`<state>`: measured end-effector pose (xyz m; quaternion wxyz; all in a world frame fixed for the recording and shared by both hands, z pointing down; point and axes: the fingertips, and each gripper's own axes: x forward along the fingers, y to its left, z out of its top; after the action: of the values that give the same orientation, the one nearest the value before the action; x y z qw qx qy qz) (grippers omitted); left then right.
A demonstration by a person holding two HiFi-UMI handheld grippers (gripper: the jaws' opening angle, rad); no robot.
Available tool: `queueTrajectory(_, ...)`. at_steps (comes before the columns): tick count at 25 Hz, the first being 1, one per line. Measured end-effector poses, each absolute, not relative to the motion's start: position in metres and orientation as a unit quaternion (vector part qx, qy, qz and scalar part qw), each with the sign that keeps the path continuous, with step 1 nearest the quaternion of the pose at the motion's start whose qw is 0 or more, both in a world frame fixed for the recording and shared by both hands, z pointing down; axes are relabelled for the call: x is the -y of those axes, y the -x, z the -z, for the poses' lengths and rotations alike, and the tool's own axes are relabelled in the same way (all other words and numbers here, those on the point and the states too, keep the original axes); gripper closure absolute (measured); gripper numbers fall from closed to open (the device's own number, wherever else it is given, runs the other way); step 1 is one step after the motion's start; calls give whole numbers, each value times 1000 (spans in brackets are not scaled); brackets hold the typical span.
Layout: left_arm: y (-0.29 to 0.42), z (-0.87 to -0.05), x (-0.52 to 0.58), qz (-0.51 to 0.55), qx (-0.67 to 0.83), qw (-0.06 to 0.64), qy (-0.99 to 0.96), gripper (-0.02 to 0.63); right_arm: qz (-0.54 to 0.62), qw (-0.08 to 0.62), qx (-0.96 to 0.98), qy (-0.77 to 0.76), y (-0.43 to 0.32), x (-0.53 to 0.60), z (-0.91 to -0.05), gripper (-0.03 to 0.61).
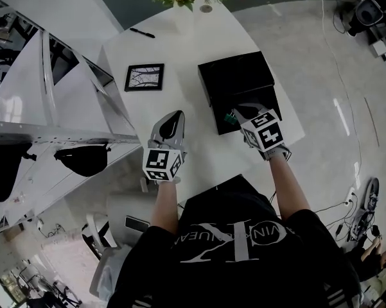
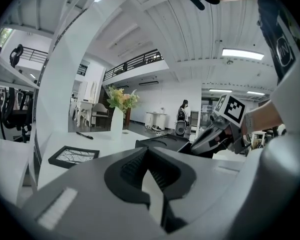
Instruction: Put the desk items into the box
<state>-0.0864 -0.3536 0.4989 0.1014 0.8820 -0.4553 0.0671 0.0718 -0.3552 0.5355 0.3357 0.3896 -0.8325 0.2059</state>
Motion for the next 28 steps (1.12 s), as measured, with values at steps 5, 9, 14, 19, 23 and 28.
queueTrajectory(5,96,-490,357,-63,468,93,-876,603,-188,296,840,-415,-76,367,-516,560)
queueTrajectory(9,103,-480,360,-58,478,84,-872,603,-169,264,844,-434,-79,378,-499,560)
queueTrajectory(14,112,-469,365,-52,492,78,-866,603,-144,236,850,-448,-81,388,-478,560)
queueTrajectory(19,119,-458,369,-48,501,69,-861,603,-125,214,855,-456,-83,397,-459,560)
queueTrajectory(23,123,-447,372,-42,508,60,-858,603,-111,196,860,-458,-81,400,-445,560)
queueTrajectory(28,129,-434,375,-32,517,53,-854,603,-94,176,863,-464,-83,404,-428,561)
